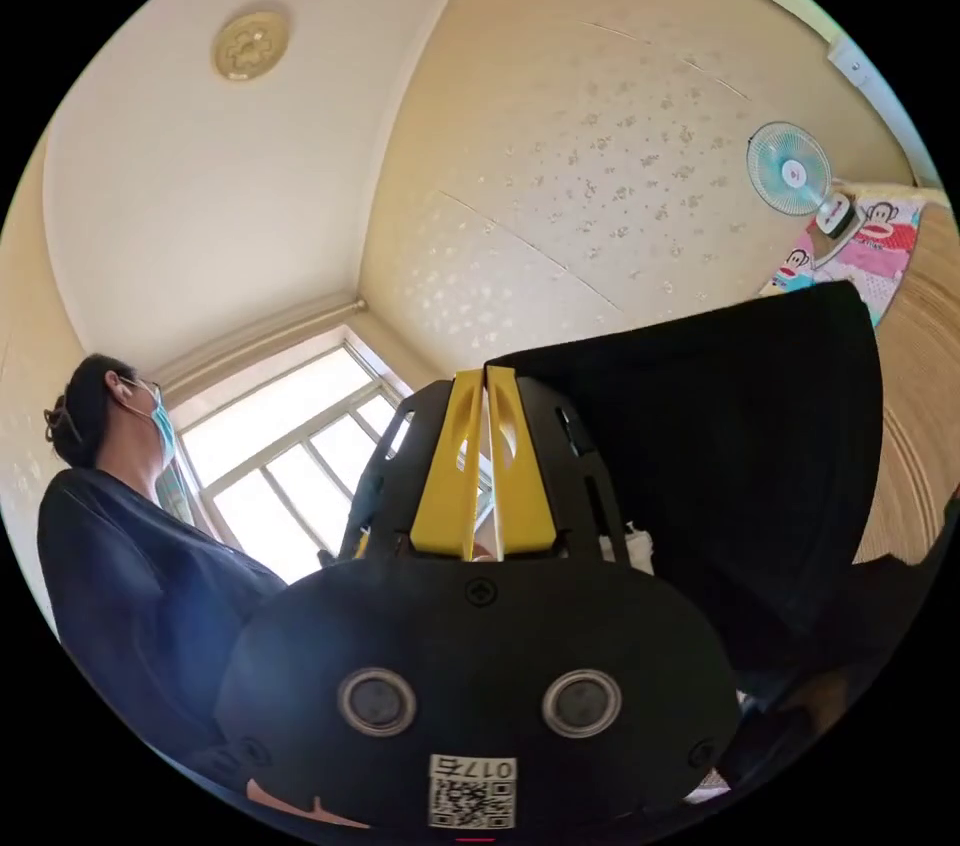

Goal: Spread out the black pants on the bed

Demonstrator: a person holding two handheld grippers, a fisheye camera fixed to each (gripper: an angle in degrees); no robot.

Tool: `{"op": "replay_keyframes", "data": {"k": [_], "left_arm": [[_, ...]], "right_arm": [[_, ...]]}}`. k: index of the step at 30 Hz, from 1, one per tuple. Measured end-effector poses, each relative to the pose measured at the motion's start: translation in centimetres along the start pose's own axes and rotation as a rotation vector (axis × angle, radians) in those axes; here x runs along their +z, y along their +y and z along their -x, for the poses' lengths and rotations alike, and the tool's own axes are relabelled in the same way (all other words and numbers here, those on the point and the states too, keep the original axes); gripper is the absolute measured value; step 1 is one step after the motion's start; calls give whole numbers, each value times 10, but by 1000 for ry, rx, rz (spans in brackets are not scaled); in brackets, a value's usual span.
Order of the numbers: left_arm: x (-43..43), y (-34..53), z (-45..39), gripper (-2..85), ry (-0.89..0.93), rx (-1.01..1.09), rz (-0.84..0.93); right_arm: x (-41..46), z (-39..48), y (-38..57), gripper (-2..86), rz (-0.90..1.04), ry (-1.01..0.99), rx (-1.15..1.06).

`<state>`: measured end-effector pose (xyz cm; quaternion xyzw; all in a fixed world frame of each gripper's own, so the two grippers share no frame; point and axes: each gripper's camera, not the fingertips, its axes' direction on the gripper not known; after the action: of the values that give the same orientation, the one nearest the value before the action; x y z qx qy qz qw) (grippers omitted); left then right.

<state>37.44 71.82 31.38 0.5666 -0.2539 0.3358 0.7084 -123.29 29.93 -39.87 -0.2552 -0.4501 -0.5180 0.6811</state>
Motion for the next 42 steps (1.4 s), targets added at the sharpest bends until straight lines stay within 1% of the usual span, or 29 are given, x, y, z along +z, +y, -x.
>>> {"op": "replay_keyframes", "data": {"k": [2,4,7,11,14,19,25,29,35,42], "left_arm": [[-2,-3,6,-10,4,-8,4],[-3,-5,11,-10,6,-13,5],[-5,-8,16,-10,12,-22,12],[-2,-10,23,-10,27,-42,21],[4,-12,21,-10,57,-38,18],[18,-13,9,-10,58,-3,55],[25,-6,-9,-10,33,24,85],[26,-4,-22,-10,6,36,124],[22,-5,-35,-10,-2,29,100],[24,2,-45,-10,-15,14,101]], "right_arm": [[-4,-17,19,5,-37,-24,82],[-1,-26,44,5,1,24,145],[10,-22,69,5,89,87,153],[18,-14,84,6,131,76,159],[27,3,86,6,183,95,106],[44,33,89,6,301,197,0],[48,57,83,6,328,230,-73],[56,73,68,6,325,201,-115],[79,100,33,7,310,100,-201],[126,123,-2,6,387,59,-296]]}}
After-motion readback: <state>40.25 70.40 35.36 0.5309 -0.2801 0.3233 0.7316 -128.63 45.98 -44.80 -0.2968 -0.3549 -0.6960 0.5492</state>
